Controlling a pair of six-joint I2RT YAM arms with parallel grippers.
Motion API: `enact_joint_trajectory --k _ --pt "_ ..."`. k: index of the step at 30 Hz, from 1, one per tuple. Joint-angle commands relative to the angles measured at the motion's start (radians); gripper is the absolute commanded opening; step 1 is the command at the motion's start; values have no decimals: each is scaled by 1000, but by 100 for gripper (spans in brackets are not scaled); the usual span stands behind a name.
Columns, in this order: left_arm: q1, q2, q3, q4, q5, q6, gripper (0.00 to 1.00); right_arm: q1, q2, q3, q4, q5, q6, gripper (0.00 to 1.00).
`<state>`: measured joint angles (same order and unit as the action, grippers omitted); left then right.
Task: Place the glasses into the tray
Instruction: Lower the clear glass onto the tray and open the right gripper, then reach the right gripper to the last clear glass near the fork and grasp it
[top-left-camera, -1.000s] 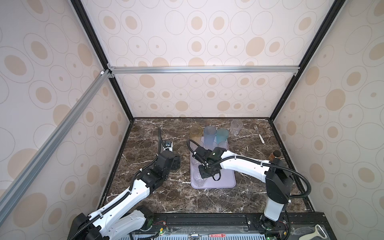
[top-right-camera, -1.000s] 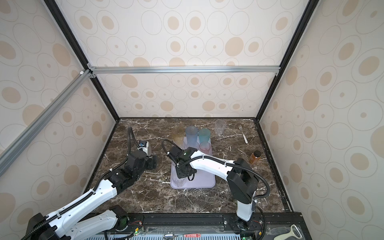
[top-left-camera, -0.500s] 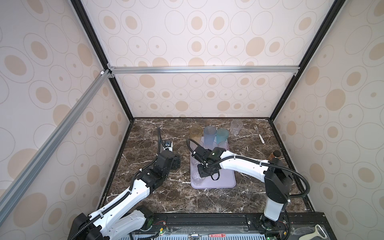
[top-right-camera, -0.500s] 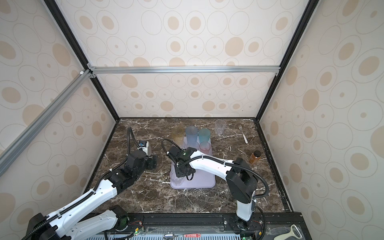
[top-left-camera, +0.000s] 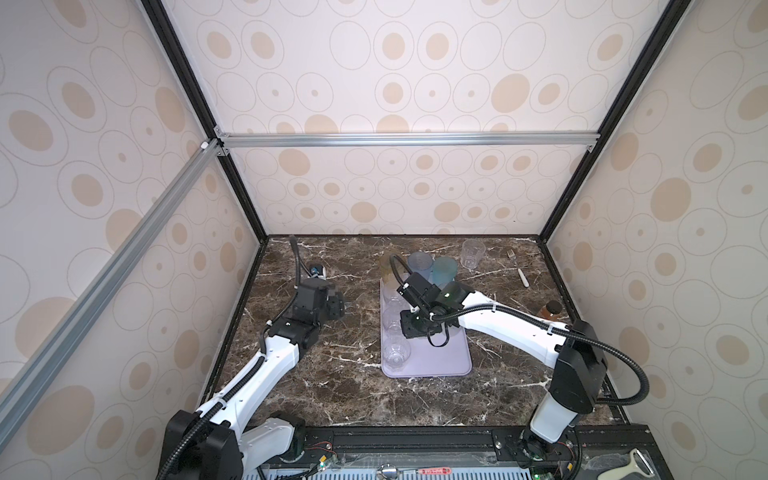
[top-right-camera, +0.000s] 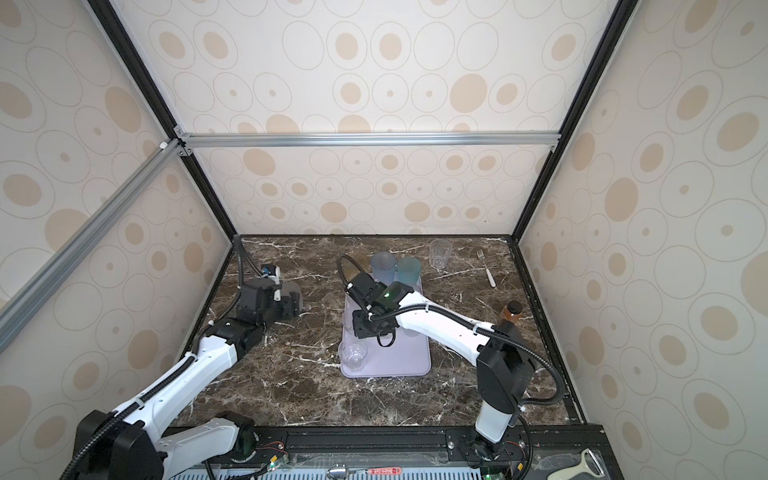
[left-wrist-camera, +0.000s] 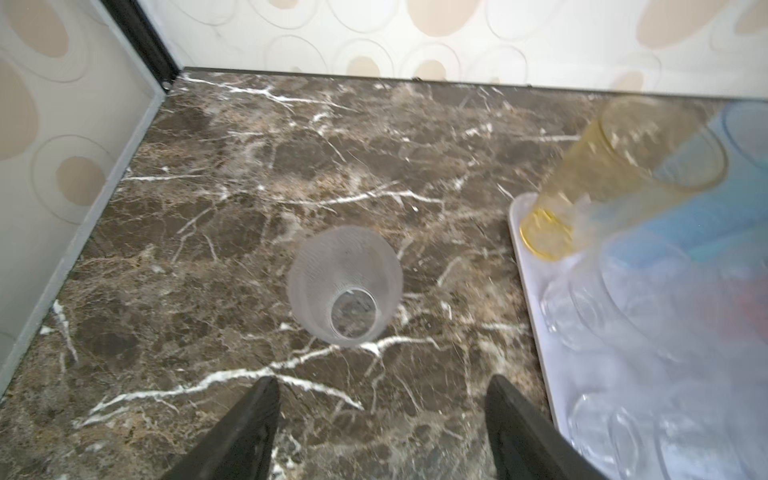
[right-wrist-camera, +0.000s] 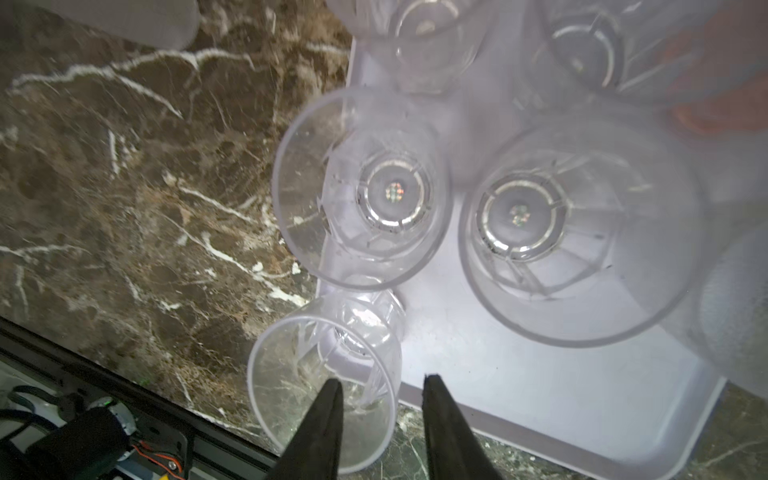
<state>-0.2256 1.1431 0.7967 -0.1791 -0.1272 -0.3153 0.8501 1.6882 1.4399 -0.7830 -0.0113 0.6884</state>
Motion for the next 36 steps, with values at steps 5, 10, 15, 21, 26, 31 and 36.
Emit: enact_joint_trajectory --k 5,10,15,21,26,31,36 --pt "92 68 135 23 168 2 74 -165 -87 -46 56 10 -58 36" --pt "42 63 113 88 176 -49 71 -375 -55 13 62 -21 -135 37" --pt "-109 71 108 147 72 -6 72 -546 31 86 102 -11 -132 37" --pt "-267 113 125 224 -26 97 75 -676 194 256 109 22 -98 42" --pt "-389 169 167 242 -123 207 82 -729 364 465 27 44 -99 44" --pt "-464 224 191 258 -171 285 86 -762 473 577 14 60 -90 47" --pt "-517 250 186 295 -215 383 88 -778 575 700 -25 57 -96 47"
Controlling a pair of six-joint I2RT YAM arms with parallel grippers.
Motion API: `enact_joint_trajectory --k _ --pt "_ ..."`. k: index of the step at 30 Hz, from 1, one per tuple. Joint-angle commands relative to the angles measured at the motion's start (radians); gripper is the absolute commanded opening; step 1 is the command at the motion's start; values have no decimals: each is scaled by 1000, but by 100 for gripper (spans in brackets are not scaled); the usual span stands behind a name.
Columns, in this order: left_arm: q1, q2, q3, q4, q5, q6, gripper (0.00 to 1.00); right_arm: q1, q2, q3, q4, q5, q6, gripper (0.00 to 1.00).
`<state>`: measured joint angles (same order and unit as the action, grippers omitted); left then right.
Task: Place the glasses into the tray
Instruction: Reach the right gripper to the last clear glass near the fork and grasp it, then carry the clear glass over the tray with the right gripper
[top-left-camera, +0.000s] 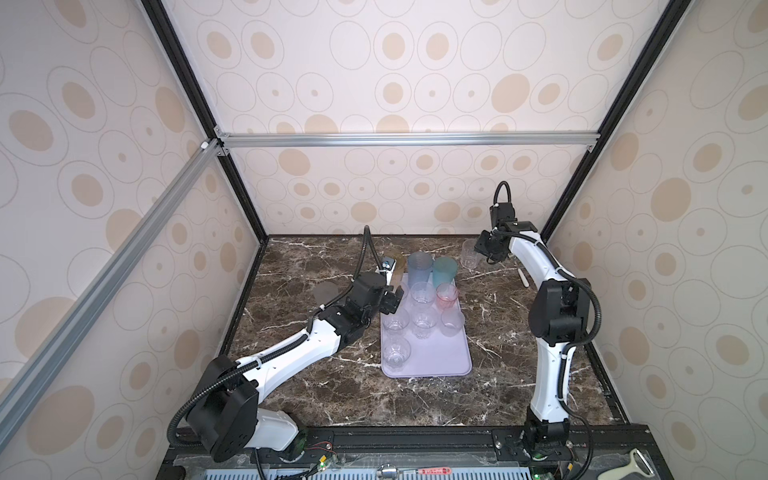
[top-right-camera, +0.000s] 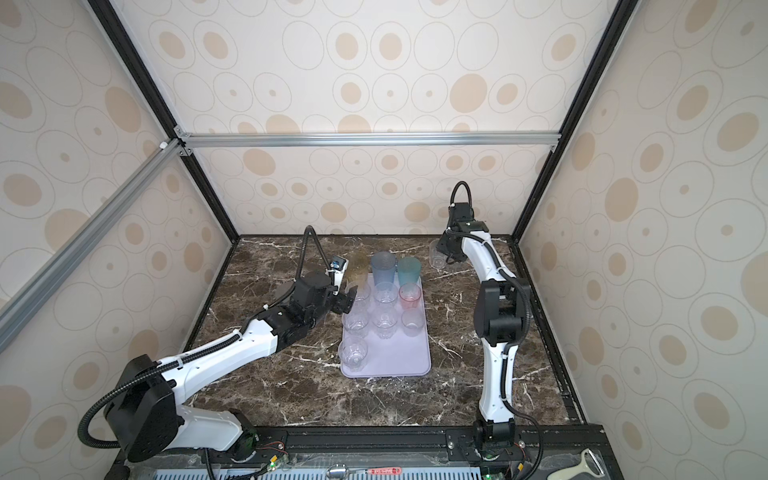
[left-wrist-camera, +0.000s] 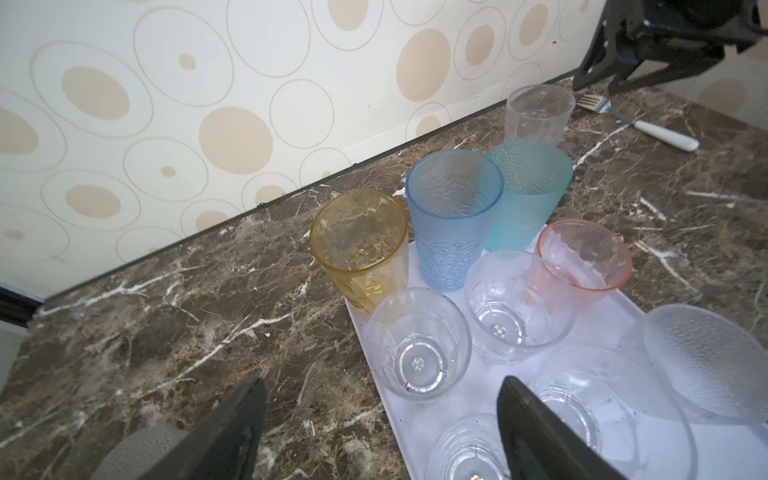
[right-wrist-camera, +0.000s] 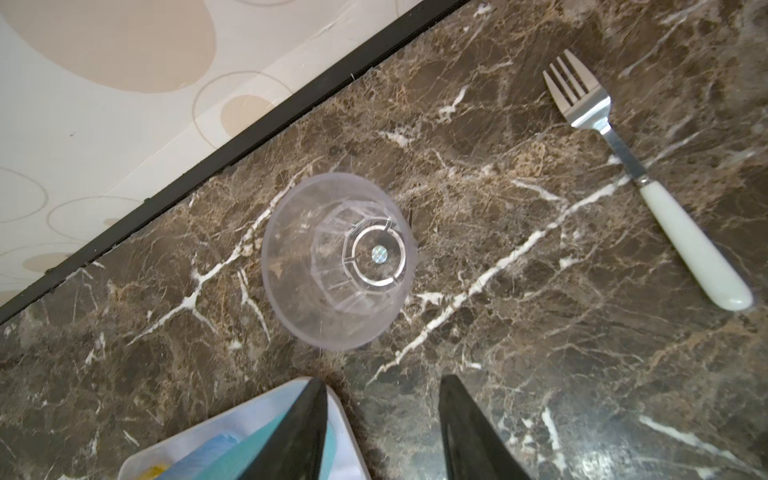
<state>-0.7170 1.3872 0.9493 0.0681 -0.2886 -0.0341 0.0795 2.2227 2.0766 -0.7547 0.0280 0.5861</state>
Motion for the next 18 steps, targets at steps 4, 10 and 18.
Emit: enact_joint_trajectory --k 4,10,18 --pt "-49 -4 -1 97 -58 156 88 -19 121 154 -103 13 8 46" --pt "-76 -13 -18 104 -56 204 88 -28 176 167 -70 8 9 40" --pt "-81 -34 -30 119 -39 206 87 -30 208 196 -104 -4 -13 19"
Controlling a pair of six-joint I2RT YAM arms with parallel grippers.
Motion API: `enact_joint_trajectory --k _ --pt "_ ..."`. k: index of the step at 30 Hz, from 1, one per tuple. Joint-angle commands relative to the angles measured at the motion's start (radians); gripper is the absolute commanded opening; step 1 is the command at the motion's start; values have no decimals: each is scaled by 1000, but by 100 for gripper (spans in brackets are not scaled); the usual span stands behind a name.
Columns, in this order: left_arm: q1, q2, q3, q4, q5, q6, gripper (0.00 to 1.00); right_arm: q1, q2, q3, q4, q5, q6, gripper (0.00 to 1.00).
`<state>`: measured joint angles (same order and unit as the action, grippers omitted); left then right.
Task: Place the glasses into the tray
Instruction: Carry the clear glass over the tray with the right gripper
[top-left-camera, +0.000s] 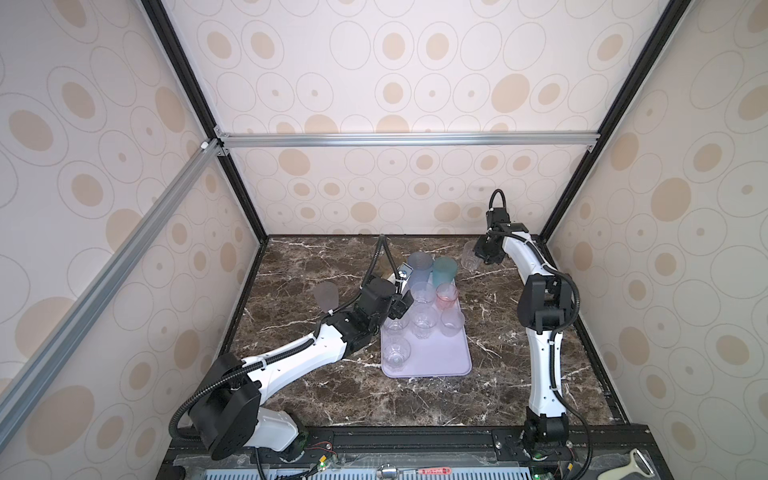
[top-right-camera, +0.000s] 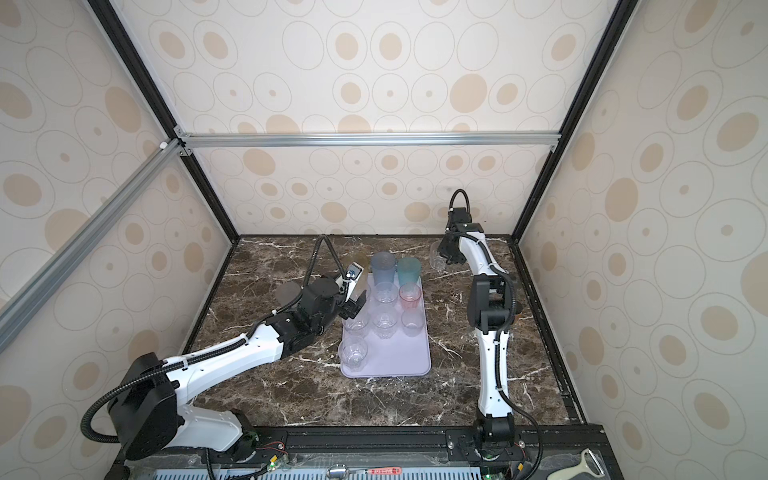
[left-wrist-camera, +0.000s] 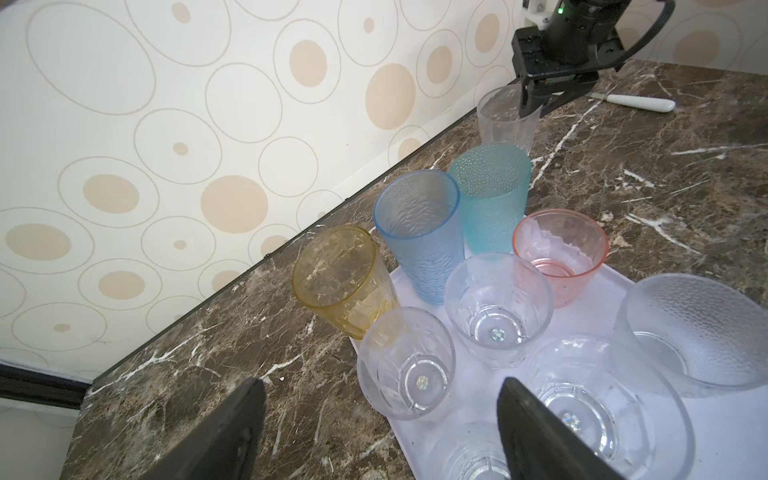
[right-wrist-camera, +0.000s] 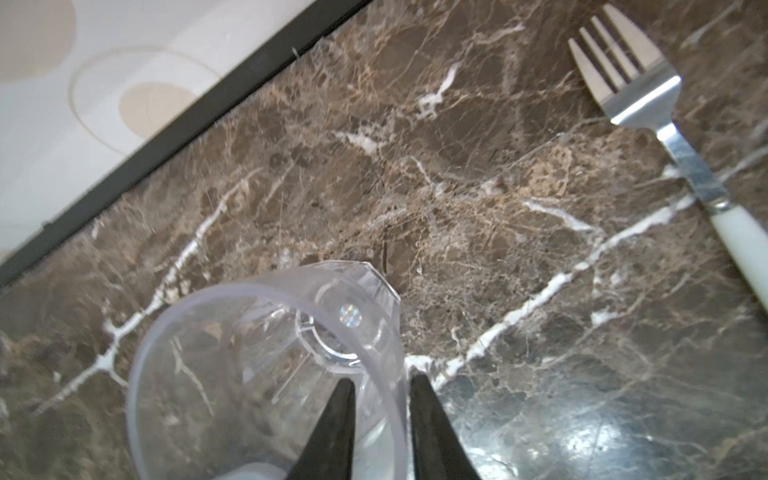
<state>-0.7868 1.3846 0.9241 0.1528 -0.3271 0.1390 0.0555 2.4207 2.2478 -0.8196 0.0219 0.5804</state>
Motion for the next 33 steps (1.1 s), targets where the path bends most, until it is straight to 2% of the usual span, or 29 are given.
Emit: enact_joint_trajectory --k 1,5,9,12,17,22,27,29,33 --pt "-11 -35 -8 39 -1 31 87 -5 1 19 -39 5 -12 16" --pt "-11 -45 -11 47 -14 24 87 -2 -72 -28 -32 21 -27 7" --pt "-12 -43 18 20 -78 -39 87 11 -197 -112 -16 43 -42 4" --pt "-11 -45 52 -23 -112 -124 87 36 -322 -211 5 72 -60 3" --pt "-13 -44 98 -90 -71 -260 85 98 -595 -457 89 51 -64 3" --pt "-15 -48 134 -156 -31 -365 83 142 -871 -730 272 -124 -12 0" --pt "-15 -101 112 -154 25 -410 83 182 -1041 -906 384 -308 43 0" --pt "-15 -134 79 -134 39 -413 83 204 -1083 -949 383 -358 46 0" --pt "-14 -189 20 -162 7 -407 84 268 -1134 -978 264 -399 14 0"
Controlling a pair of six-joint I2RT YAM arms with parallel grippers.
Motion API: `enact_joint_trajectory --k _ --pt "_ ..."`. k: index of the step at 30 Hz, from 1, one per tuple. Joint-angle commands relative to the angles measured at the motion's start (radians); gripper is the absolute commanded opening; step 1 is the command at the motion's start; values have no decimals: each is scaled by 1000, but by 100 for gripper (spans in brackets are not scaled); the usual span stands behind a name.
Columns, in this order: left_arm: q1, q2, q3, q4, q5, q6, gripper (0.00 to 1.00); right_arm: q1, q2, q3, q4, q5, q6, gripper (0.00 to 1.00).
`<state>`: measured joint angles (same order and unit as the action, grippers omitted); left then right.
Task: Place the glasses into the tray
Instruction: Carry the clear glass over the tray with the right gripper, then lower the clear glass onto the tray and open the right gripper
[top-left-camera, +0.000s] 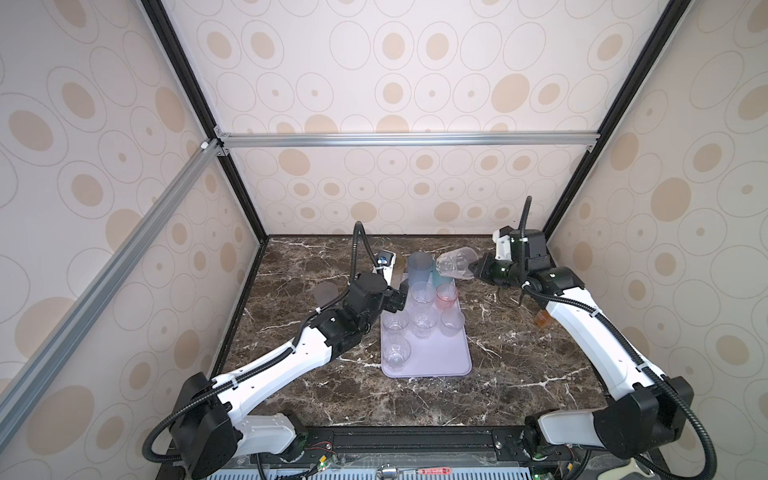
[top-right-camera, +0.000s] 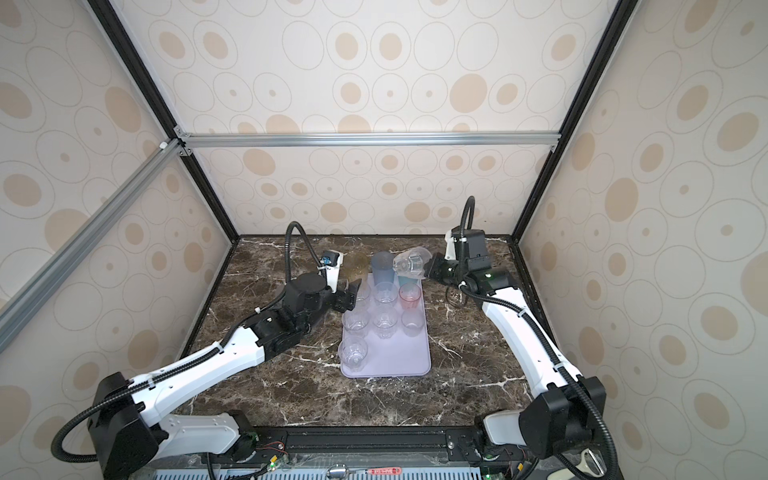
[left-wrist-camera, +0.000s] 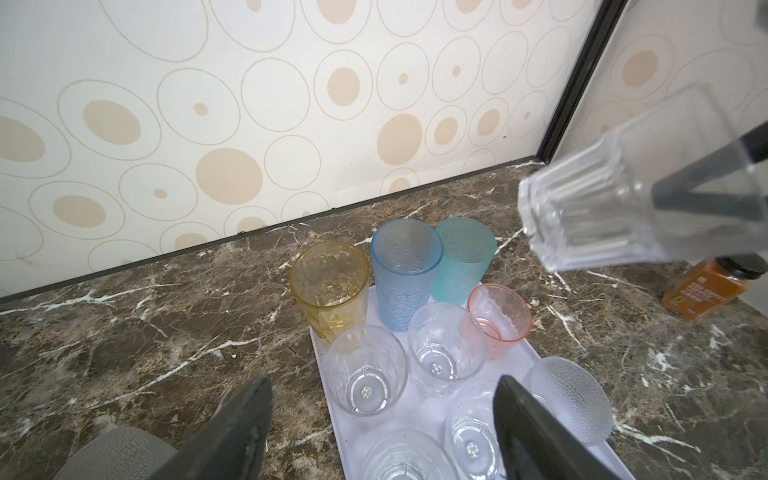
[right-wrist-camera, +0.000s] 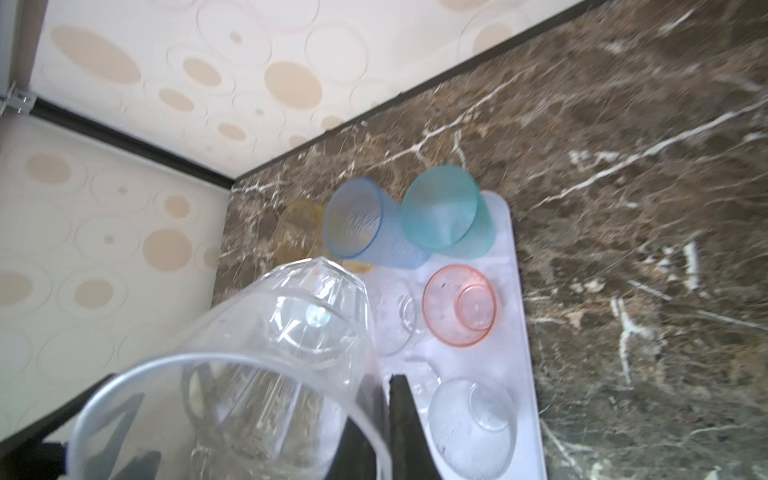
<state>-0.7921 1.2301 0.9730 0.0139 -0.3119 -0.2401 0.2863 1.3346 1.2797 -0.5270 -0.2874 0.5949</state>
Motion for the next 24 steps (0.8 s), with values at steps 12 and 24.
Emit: enact_joint_trajectory --k 12,24 --pt "-6 -190 -187 -135 -5 -79 85 239 -79 -59 -393 -16 -84 0" --pt "-7 -177 -224 -131 48 -108 84 474 151 -36 -470 299 -86 0"
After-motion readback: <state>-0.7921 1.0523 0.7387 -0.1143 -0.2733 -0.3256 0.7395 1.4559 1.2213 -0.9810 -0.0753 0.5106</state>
